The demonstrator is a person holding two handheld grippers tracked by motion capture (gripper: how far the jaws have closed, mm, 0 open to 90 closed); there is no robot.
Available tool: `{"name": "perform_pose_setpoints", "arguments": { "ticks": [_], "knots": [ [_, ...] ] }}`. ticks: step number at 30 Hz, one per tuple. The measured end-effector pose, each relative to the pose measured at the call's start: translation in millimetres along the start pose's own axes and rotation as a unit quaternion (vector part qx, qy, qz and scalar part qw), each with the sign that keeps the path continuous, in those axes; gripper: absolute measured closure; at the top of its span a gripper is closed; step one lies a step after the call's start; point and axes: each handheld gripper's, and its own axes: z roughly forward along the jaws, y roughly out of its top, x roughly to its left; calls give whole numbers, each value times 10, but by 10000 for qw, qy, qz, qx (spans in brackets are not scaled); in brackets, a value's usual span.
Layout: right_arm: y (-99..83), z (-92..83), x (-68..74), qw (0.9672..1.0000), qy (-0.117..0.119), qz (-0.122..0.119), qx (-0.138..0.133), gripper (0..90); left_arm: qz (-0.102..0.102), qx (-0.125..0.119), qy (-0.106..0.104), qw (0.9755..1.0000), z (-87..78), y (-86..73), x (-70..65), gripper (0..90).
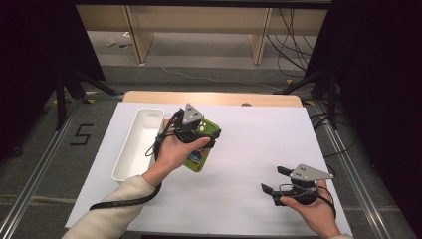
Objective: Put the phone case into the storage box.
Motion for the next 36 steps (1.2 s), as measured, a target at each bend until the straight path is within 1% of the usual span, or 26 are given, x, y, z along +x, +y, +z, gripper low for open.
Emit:
{"name": "perform_pose_setpoints", "arguments": {
  "ticks": [35, 36],
  "knots": [
    [1, 2, 0, 10000, 7, -3, 1, 163, -87, -158, 175, 9997, -144, 46, 129, 163],
    [0, 2, 0, 10000, 8, 3, 4, 163, -65, -159, 184, 9997, -149, 49, 135, 164]
  ]
}}
